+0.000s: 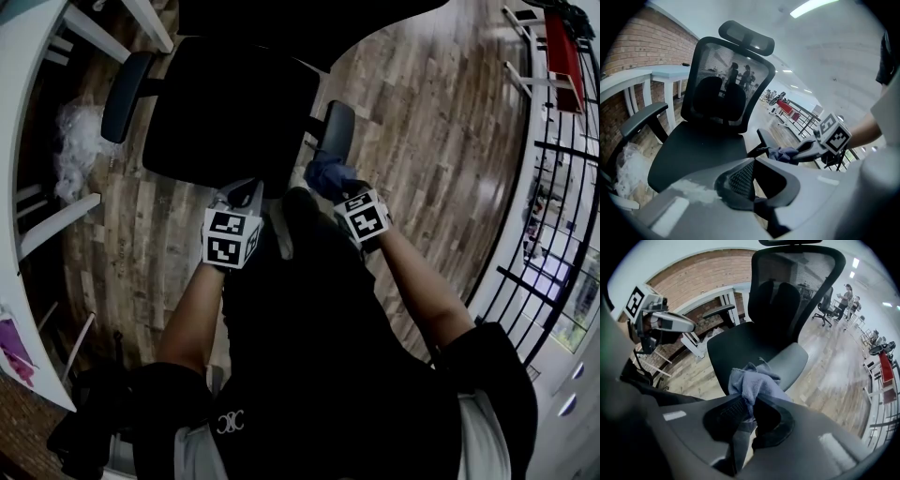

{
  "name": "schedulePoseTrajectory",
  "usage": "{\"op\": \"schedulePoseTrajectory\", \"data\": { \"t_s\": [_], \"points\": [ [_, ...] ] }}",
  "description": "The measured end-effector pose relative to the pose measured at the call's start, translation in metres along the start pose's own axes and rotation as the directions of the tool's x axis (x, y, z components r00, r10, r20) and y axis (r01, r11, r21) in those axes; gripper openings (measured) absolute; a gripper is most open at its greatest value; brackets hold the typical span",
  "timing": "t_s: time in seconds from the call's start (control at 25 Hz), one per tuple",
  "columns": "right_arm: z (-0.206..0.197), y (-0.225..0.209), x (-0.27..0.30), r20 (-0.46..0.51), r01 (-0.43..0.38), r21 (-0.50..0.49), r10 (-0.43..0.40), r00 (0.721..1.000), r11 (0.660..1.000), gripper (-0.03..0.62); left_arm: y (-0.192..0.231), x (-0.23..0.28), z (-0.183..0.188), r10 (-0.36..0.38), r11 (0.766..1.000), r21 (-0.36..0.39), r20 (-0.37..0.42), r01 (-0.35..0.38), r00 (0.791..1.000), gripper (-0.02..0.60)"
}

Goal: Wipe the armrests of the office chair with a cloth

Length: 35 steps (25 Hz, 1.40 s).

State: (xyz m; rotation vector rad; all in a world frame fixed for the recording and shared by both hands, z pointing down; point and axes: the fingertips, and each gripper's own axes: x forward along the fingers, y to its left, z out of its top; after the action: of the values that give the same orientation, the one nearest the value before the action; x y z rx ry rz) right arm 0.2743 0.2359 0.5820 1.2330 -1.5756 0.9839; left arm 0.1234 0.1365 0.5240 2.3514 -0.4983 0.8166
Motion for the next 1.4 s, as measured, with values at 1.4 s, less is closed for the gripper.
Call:
{"op": "schedulePoseTrajectory", "data": {
  "t_s": [1.4],
  "points": [
    [0.152,-0.084,0.069,-0.239,-0.238,-0.529,0.126,0.963,0.814,0.049,0.027,0.024,0.002,0.191,0.964,-0.206,0.106,-0.166,0.976,0.006]
  ]
}}
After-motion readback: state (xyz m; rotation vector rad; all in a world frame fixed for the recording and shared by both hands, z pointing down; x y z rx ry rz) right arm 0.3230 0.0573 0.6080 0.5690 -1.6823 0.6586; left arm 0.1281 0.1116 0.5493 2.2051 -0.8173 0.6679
